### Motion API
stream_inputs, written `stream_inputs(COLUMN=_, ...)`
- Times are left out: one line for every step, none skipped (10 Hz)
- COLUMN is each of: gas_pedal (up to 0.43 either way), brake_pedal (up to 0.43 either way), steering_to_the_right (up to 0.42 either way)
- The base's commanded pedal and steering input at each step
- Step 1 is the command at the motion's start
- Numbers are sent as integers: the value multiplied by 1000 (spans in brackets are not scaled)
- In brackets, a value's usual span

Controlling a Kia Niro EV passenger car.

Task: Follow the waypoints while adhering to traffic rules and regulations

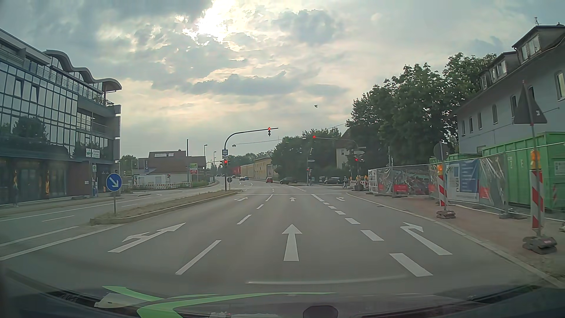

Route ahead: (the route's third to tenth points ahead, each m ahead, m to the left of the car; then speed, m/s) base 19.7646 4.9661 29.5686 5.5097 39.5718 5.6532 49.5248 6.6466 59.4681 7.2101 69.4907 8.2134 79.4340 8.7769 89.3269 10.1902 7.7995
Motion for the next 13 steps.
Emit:
stream_inputs(gas_pedal=0, brake_pedal=201, steering_to_the_right=-5)
stream_inputs(gas_pedal=0, brake_pedal=201, steering_to_the_right=-5)
stream_inputs(gas_pedal=0, brake_pedal=201, steering_to_the_right=-3)
stream_inputs(gas_pedal=0, brake_pedal=207, steering_to_the_right=0)
stream_inputs(gas_pedal=0, brake_pedal=201, steering_to_the_right=0)
stream_inputs(gas_pedal=0, brake_pedal=207, steering_to_the_right=0)
stream_inputs(gas_pedal=0, brake_pedal=207, steering_to_the_right=0)
stream_inputs(gas_pedal=0, brake_pedal=213, steering_to_the_right=-1)
stream_inputs(gas_pedal=0, brake_pedal=213, steering_to_the_right=0)
stream_inputs(gas_pedal=0, brake_pedal=213, steering_to_the_right=0)
stream_inputs(gas_pedal=0, brake_pedal=213, steering_to_the_right=0)
stream_inputs(gas_pedal=0, brake_pedal=213, steering_to_the_right=0)
stream_inputs(gas_pedal=0, brake_pedal=213, steering_to_the_right=0)
